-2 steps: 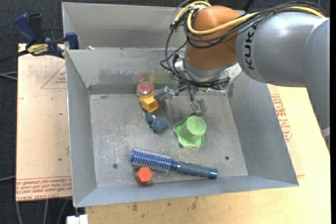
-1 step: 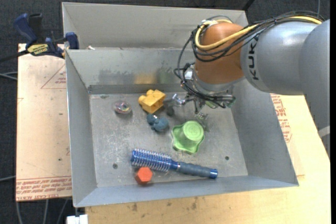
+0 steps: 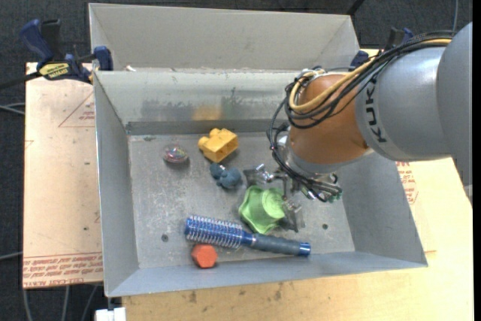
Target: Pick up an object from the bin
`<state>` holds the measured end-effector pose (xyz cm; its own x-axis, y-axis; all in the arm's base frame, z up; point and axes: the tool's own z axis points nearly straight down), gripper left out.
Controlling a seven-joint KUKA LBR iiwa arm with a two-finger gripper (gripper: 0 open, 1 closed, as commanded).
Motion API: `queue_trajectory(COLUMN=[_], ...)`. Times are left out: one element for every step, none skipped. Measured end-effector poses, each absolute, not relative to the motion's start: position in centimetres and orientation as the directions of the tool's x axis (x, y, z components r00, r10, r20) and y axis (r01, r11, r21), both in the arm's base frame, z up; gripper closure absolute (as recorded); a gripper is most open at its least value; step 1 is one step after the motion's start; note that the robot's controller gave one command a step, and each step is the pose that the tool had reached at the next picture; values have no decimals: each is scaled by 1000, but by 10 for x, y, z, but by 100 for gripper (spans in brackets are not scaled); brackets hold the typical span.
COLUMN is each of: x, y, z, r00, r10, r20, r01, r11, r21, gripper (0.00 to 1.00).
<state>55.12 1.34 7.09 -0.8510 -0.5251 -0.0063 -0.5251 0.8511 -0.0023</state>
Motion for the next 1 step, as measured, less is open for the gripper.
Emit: queue_trajectory(x=[552], y=[14], z=[72], r00=[-850], r10=[-526], r20=[-8], r01=[-526], r11=[850], r21=[-3], gripper=[100])
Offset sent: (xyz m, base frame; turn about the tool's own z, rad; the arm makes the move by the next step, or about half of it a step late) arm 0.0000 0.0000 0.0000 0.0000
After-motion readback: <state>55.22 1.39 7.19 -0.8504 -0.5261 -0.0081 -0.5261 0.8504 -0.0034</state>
